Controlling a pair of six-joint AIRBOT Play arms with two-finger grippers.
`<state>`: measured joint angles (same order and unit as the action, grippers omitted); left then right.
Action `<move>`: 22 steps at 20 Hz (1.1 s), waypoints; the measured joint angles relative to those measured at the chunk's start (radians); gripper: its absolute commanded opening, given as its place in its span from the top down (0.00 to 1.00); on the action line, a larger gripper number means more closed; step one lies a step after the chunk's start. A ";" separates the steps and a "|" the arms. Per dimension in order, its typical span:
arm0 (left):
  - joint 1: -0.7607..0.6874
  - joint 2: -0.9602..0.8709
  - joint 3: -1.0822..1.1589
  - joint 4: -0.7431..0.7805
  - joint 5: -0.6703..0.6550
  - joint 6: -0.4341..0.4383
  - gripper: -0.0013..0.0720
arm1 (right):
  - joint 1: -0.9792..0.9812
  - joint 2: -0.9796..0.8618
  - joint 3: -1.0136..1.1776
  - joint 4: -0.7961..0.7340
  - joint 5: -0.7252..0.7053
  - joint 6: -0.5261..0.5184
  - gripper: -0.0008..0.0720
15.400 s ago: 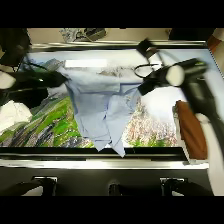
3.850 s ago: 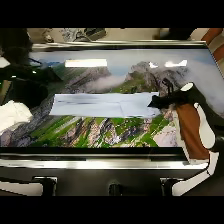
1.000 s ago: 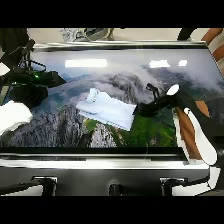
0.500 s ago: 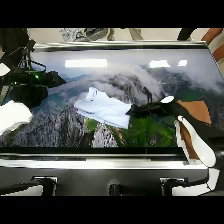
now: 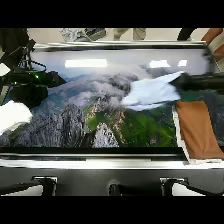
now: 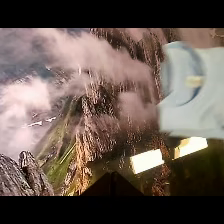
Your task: Fold the shirts.
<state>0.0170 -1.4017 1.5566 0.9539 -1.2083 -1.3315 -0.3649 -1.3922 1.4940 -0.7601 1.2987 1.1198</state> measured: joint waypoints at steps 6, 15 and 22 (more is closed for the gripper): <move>0.000 0.000 0.000 0.000 0.011 0.009 0.93 | -0.271 0.052 0.162 -0.070 0.150 0.077 0.93; 0.000 0.000 0.000 0.000 0.023 0.021 0.93 | -0.536 0.117 0.206 -0.183 0.444 0.109 0.93; 0.000 0.000 0.000 0.000 0.029 0.023 0.93 | -0.569 0.193 -0.075 -0.541 0.519 0.072 0.93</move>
<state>0.0170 -1.4017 1.5566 0.9539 -1.1797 -1.3083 -0.9340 -1.1992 1.4193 -1.3010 1.8179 1.1915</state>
